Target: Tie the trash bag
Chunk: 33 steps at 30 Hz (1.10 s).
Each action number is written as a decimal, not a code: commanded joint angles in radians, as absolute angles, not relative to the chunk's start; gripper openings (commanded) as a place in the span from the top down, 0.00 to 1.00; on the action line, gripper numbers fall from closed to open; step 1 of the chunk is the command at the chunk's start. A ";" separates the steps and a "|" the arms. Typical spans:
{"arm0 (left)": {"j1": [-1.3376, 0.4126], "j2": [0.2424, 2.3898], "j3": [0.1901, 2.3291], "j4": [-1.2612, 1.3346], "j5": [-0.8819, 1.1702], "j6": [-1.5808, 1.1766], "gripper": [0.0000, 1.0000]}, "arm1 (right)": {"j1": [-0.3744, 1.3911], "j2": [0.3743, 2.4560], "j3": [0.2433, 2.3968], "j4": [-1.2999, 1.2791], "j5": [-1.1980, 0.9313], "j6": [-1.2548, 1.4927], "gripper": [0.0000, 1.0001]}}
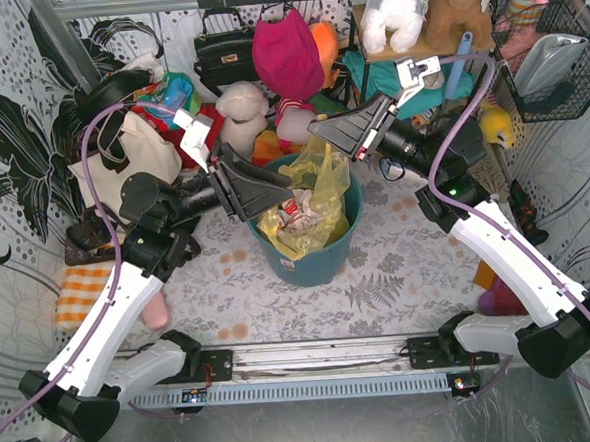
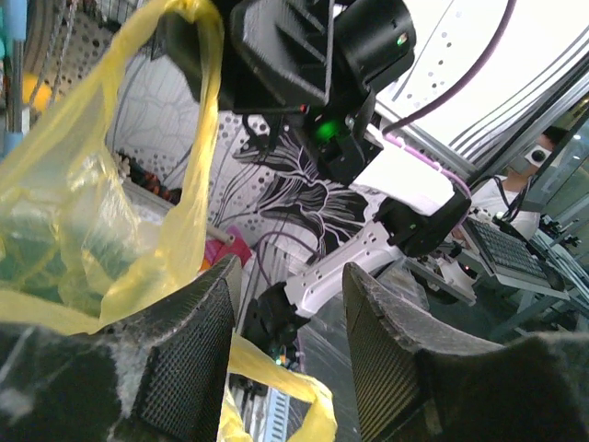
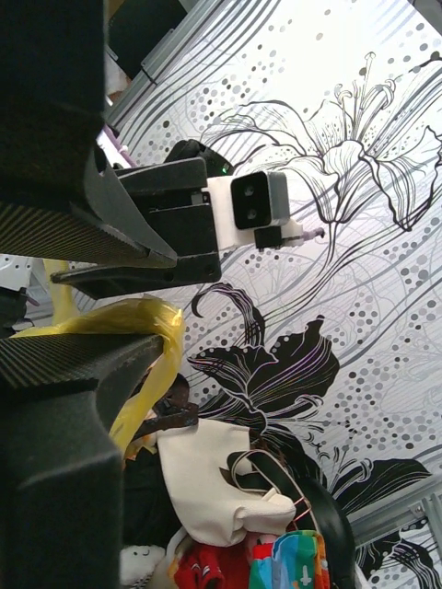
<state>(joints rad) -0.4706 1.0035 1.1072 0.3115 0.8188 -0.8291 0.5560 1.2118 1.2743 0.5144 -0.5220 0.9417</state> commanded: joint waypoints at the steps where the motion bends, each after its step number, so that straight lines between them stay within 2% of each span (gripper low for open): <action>1: -0.474 0.957 1.069 0.238 0.817 -0.767 0.43 | 0.560 1.192 1.267 0.561 -0.534 0.930 0.68; 9: -0.474 0.843 1.225 -0.207 0.611 -0.492 0.39 | 0.560 1.157 1.208 0.530 -0.513 0.929 0.68; 14: -0.474 0.799 1.248 -0.363 0.631 -0.451 0.34 | 0.560 1.142 1.186 0.520 -0.506 0.928 0.67; 20: -0.474 0.747 1.114 -0.331 0.733 -0.512 0.26 | 0.560 1.135 1.175 0.520 -0.497 0.928 0.65; 27: -0.473 0.739 0.984 -0.188 0.801 -0.558 0.23 | 0.560 1.139 1.173 0.519 -0.501 0.934 0.64; 30: -0.474 0.746 0.971 -0.160 0.815 -0.565 0.23 | 0.560 1.139 1.173 0.516 -0.505 0.936 0.64; 33: -0.474 0.737 1.025 -0.247 0.773 -0.499 0.23 | 0.561 1.135 1.173 0.507 -0.503 0.931 0.64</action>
<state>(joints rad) -0.4709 0.7601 0.9684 -0.2710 0.7673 -0.5438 0.5560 1.1580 1.1812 0.4908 -0.5083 0.9421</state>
